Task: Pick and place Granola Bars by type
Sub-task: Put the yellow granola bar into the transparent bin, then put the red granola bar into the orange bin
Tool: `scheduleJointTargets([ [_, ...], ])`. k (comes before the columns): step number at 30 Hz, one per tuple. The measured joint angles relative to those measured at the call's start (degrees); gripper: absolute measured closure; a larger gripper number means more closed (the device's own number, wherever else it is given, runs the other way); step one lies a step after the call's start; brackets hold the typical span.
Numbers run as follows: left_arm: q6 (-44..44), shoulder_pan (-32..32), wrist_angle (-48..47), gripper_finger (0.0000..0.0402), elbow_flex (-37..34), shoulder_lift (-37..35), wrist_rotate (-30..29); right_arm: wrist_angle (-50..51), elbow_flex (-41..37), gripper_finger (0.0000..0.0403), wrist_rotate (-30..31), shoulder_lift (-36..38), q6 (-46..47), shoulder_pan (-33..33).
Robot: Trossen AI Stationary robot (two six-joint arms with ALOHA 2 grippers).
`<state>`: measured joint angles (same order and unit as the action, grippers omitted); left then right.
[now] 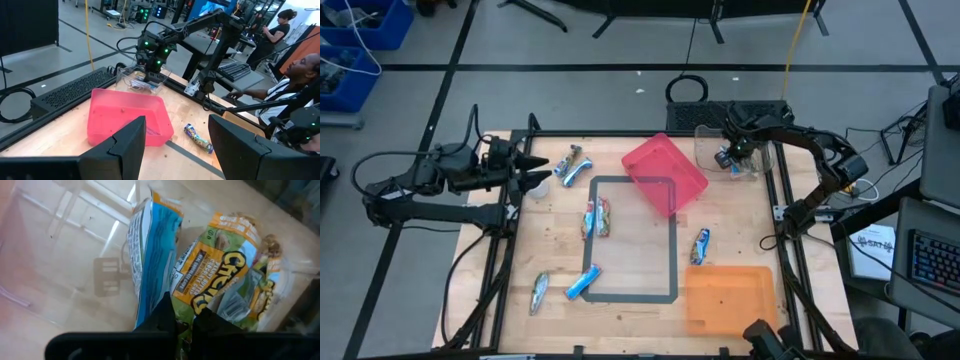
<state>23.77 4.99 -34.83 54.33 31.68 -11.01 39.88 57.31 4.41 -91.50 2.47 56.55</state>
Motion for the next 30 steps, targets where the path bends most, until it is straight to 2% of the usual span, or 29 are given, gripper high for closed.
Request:
scheduleJointTargets([
  [9, 0.2, 0.0, 1.6, 0.0183, 0.0, 0.0, 2.2, -1.3, -0.4, 0.0394, 0.1, -2.4, -1.6, 1.2],
  [21, -0.8, 0.0, 1.6, 0.0183, 0.0, 0.0, 2.6, 1.9, 0.4, 0.0278, 1.8, -2.4, -2.2, 1.1],
  [25, -3.0, 0.0, 1.6, 0.0183, 0.0, 0.0, 2.6, 5.7, 4.5, 0.0254, 1.5, -0.2, -3.6, 1.1],
  [30, -4.0, 0.0, 1.1, 0.0183, 0.0, 0.1, 2.6, 10.7, 11.7, 0.0239, -0.3, 7.0, -3.7, -1.3],
])
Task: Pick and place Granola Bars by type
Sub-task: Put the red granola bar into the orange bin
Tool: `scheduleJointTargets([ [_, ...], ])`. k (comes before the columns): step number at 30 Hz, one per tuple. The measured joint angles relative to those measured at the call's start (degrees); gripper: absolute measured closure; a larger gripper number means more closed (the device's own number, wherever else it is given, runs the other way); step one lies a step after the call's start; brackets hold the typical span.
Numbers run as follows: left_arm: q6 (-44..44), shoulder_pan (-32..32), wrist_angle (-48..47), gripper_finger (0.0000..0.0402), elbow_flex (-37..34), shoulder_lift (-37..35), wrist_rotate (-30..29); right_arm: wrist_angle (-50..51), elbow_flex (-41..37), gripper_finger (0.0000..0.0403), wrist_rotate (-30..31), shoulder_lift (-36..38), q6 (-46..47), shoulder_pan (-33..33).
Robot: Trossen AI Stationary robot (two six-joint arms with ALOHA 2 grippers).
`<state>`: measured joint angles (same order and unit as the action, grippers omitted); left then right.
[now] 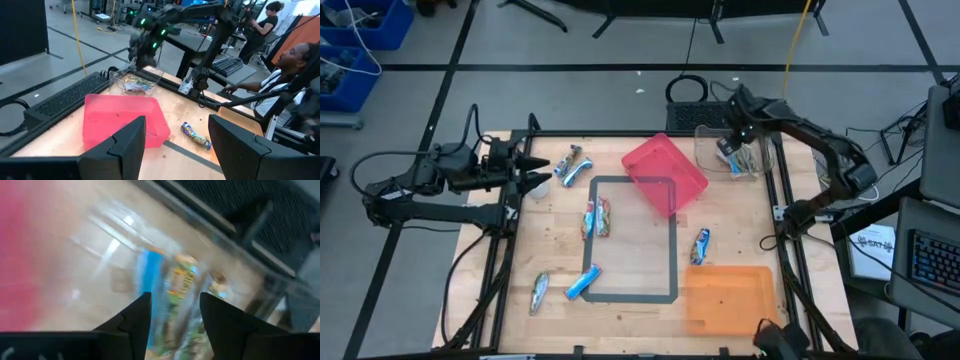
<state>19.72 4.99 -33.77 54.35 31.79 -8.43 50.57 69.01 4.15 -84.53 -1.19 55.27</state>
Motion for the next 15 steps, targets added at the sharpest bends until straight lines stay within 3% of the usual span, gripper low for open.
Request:
scheduleJointTargets([
  [4, 3.1, 0.0, -1.2, 0.0183, 0.0, 0.1, -1.2, 3.1, 5.3, 0.0233, -4.3, 7.2, 2.2, -4.9],
  [11, 14.9, 0.0, -11.6, 0.0183, 0.1, 1.1, -3.6, 2.6, 10.2, 0.023, -4.4, 18.6, 11.8, -20.0],
  [15, 17.0, 0.0, -12.7, 0.0183, 0.1, 2.8, 1.4, -1.7, 10.2, 0.0229, -4.3, 22.4, 18.8, -30.2],
])
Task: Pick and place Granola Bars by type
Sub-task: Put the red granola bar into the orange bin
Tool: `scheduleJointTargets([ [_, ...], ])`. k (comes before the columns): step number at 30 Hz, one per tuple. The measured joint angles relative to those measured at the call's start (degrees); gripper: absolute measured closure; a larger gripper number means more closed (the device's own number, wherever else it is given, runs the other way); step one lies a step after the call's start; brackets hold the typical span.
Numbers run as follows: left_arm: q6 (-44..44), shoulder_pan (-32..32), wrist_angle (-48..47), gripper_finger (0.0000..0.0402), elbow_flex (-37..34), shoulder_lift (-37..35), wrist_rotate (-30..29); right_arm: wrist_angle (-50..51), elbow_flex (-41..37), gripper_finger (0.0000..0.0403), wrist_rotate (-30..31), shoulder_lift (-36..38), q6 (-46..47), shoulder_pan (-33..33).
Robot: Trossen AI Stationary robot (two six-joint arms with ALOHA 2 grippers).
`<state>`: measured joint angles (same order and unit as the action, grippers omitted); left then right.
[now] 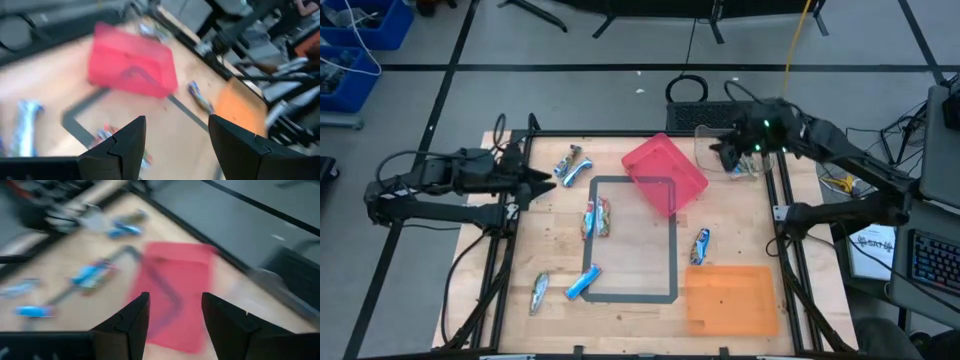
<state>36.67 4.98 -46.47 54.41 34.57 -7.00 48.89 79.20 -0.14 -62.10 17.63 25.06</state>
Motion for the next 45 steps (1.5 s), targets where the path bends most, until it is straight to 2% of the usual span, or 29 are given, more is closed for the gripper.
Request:
scheduleJointTargets([
  [5, 9.2, 0.2, -5.2, 0.0183, 0.0, 2.5, 0.0, -5.5, 0.0, 0.0229, 1.7, 0.3, 2.6, -9.6],
  [11, 16.4, 0.3, -12.9, 0.0182, 0.0, 7.6, 0.1, -13.3, 0.0, 0.0229, 3.2, -2.1, 3.7, -14.7],
  [17, 22.4, 0.3, -14.2, 0.016, 0.0, 14.2, 0.1, -20.0, 0.0, 0.0229, 2.7, -5.7, -6.5, -17.7],
  [23, 31.3, 0.2, -13.5, 0.0112, 0.0, 20.9, 2.5, -22.4, 0.0, 0.0229, -4.2, -7.5, -14.8, -18.9],
  [27, 36.7, -0.6, -14.0, 0.0095, 0.0, 25.6, 0.1, -22.9, -0.1, 0.0229, -4.5, -7.4, -17.5, -19.5],
  [30, 39.0, -0.7, -14.1, 0.0099, 0.0, 29.4, -3.0, -24.1, -0.1, 0.0229, -5.1, -7.3, -18.6, -19.6],
  [37, 40.1, -1.5, -11.2, 0.0123, -0.1, 37.3, -5.6, -24.1, -0.1, 0.0229, -12.1, -7.2, -17.8, -19.6],
  [45, 42.4, -4.2, -8.5, 0.0121, -0.1, 42.6, -5.5, -24.2, -0.1, 0.0229, -12.1, -7.2, -16.6, -21.0],
])
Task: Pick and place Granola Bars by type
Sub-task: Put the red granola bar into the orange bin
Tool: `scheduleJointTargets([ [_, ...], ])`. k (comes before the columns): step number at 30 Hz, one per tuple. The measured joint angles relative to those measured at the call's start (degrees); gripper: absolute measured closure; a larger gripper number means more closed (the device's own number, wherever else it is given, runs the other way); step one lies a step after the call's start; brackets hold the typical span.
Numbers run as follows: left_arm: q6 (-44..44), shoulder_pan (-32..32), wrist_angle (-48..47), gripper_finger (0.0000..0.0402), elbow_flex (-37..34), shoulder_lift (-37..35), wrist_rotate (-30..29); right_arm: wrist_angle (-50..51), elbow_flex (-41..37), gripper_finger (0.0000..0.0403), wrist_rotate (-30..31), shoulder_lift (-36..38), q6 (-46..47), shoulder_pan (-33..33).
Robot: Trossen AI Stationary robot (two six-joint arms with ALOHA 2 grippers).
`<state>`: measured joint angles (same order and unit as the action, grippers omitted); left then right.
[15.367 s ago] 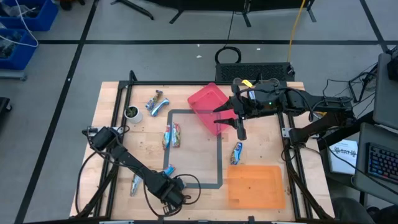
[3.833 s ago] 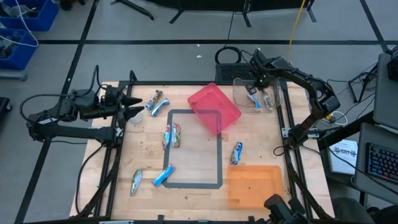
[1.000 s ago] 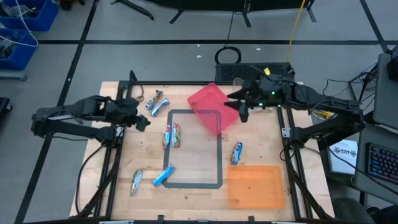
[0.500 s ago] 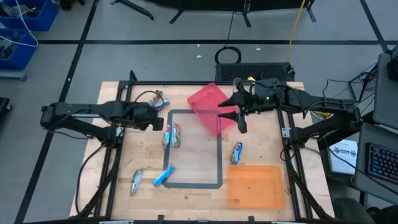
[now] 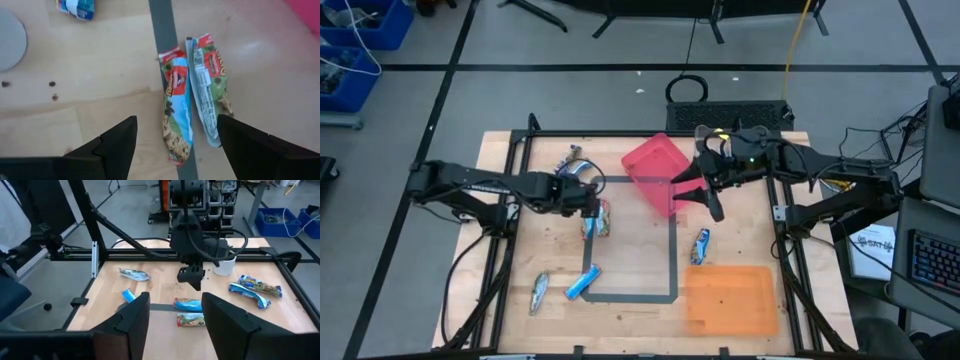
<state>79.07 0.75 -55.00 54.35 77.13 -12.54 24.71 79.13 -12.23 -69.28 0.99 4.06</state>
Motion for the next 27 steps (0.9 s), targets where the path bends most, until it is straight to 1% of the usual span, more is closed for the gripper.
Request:
scheduleJointTargets([
  [6, 3.7, -2.5, 0.9, 0.011, 0.0, 3.4, -0.4, 0.0, 0.0, 0.0229, 0.0, 0.0, -0.1, -1.0],
  [10, 5.5, -4.4, 3.0, 0.0114, 0.0, 6.0, -0.5, 0.1, 0.0, 0.0229, 0.0, 0.0, -0.1, -1.7],
  [17, 8.7, -7.3, 3.3, 0.012, 0.0, 10.9, -0.4, 0.4, 0.0, 0.0229, 0.1, 0.0, -0.1, -3.2],
  [22, 10.7, -8.4, 3.7, 0.0112, 0.0, 14.3, -0.6, 0.4, 0.0, 0.0229, 0.1, 0.0, -0.2, -4.2],
  [27, 11.3, -9.2, 5.5, 0.0118, 0.0, 17.8, -0.5, 0.4, 0.0, 0.0229, 0.0, 0.0, -0.2, -4.6],
])
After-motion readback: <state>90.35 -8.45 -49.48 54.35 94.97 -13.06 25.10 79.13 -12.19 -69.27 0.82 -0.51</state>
